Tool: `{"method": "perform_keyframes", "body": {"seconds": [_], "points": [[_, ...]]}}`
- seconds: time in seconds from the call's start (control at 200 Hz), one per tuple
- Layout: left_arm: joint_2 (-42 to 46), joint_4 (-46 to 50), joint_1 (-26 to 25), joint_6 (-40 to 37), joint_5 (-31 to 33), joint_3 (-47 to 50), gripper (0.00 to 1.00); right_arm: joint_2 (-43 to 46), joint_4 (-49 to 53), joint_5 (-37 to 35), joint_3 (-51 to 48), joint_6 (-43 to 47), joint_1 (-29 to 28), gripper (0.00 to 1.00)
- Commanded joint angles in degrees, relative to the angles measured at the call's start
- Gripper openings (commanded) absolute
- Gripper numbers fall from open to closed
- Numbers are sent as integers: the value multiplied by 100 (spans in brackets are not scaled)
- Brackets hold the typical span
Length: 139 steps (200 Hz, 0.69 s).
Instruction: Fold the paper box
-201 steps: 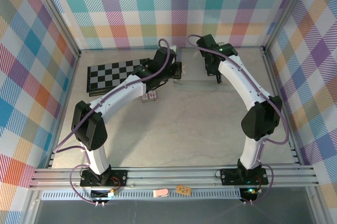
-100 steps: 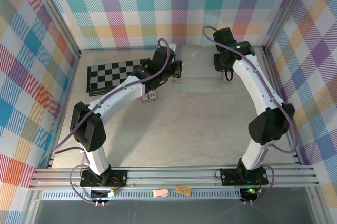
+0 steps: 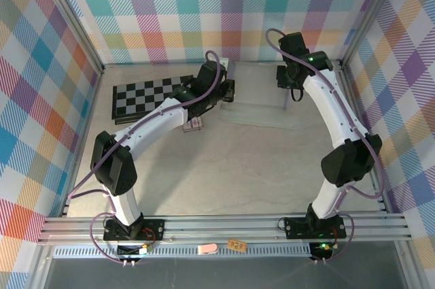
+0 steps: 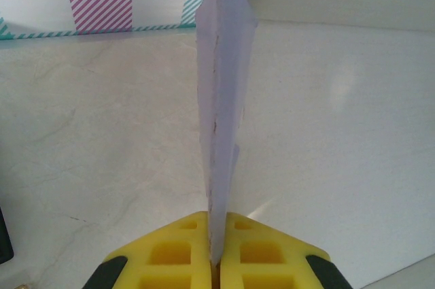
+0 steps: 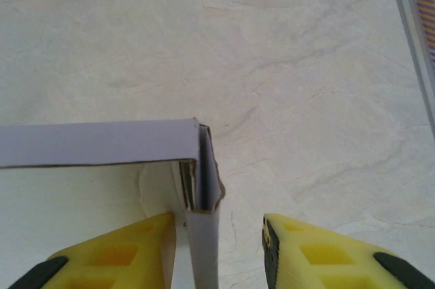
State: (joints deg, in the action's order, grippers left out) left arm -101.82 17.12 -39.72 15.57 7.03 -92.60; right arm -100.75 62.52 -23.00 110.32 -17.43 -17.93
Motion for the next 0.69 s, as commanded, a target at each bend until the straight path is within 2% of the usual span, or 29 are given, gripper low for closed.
{"method": "perform_keyframes", "body": {"seconds": [0.0,0.215,0.575,0.69], "points": [[233,28,-87,-11,-78,24,0,186,-50,95,-145,-136,55,38],[209,41,-88,-5,-120,-12,0,210,-195,-6,-417,-123,83,25],[146,89,-88,-4,-123,-98,0,143,-232,58,-546,-190,82,28],[116,98,-88,6,-128,-135,0,194,-249,20,-612,-175,84,11]]}}
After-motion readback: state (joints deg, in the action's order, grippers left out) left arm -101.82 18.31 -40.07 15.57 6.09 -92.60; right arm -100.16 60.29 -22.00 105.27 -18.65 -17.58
